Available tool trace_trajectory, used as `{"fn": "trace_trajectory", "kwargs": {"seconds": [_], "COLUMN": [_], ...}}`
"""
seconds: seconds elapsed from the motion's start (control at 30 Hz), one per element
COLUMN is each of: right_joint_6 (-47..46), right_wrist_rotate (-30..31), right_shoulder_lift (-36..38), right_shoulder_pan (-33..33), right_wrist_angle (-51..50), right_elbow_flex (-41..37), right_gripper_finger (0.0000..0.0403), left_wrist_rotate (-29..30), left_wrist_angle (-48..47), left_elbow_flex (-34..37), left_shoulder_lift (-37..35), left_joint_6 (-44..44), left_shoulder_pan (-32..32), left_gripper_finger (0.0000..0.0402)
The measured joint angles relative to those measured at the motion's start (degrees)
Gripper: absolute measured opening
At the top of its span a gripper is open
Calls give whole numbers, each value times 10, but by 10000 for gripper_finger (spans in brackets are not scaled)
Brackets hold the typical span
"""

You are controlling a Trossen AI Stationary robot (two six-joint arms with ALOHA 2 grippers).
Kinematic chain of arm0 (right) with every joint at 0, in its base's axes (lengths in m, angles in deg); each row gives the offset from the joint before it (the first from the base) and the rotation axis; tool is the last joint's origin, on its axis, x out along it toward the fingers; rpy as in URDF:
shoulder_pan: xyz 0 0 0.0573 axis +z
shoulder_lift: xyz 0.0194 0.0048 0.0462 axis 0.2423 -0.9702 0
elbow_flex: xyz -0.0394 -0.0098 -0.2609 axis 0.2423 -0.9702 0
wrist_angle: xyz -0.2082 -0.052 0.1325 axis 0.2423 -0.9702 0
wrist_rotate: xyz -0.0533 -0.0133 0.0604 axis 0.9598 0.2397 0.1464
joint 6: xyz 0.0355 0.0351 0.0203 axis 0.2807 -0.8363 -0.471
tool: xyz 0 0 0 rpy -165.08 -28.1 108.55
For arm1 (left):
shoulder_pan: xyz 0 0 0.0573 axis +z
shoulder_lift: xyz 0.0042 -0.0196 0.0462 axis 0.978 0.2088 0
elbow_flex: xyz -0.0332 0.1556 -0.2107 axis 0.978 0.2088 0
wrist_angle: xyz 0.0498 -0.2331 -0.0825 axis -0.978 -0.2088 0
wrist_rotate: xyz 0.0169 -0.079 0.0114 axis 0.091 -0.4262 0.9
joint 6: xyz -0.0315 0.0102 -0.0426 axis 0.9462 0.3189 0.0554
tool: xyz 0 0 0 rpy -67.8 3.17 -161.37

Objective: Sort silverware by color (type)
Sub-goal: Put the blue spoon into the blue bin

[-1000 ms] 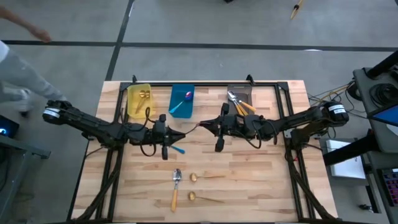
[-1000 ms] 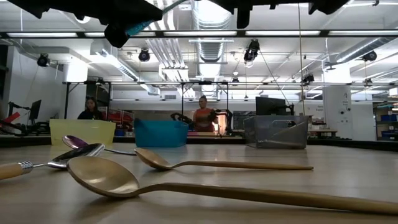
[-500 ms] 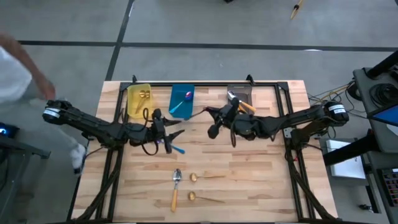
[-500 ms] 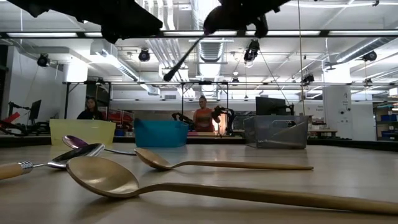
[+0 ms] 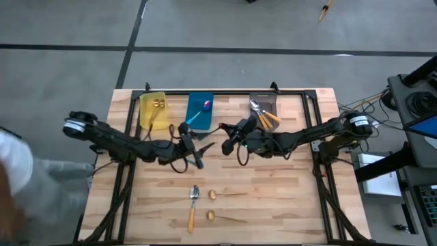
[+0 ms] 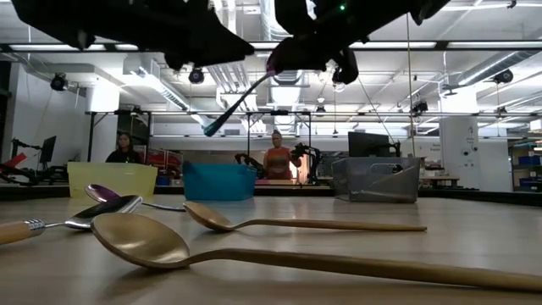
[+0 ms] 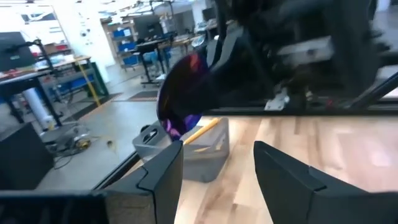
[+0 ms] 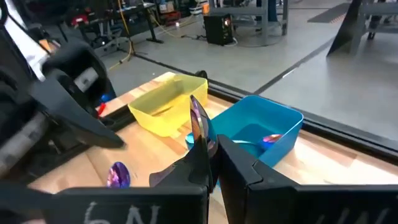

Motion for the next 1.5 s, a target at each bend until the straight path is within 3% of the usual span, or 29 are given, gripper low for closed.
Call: {"fn": "trace_trajectory", "kwargs": {"seconds": [0.1, 0.27, 0.37, 0.8, 1.07, 1.27, 1.5], "right_joint_6": [-18, -28, -32, -33, -31, -31, -31], "right_wrist_rotate": [0, 0, 0, 0, 0, 0, 0], "right_shoulder_lift": [0, 1, 1, 1, 1, 1, 1], "right_shoulder_pan": [0, 0, 0, 0, 0, 0, 0], "right_wrist_angle": [1, -1, -6, -8, -9, -6, -6], "right_elbow_flex": [1, 1, 1, 1, 1, 1, 1], "right_gripper_finger": [9, 9, 9, 9, 9, 15, 69], "left_wrist_rotate": [25, 132, 160, 177, 181, 174, 143], "left_wrist_angle": [3, -1, 2, -4, -8, -10, -43], "left_elbow_flex": [-27, -75, -93, -106, -106, -106, -105], "left_shoulder_lift": [41, 106, 128, 150, 149, 146, 116], "left_joint_6": [-16, -77, -98, -88, -60, -27, 36], "left_shoulder_pan": [7, 9, 8, 9, 9, 10, 10], "left_gripper_finger": [175, 164, 154, 102, 12, 5, 2]}}
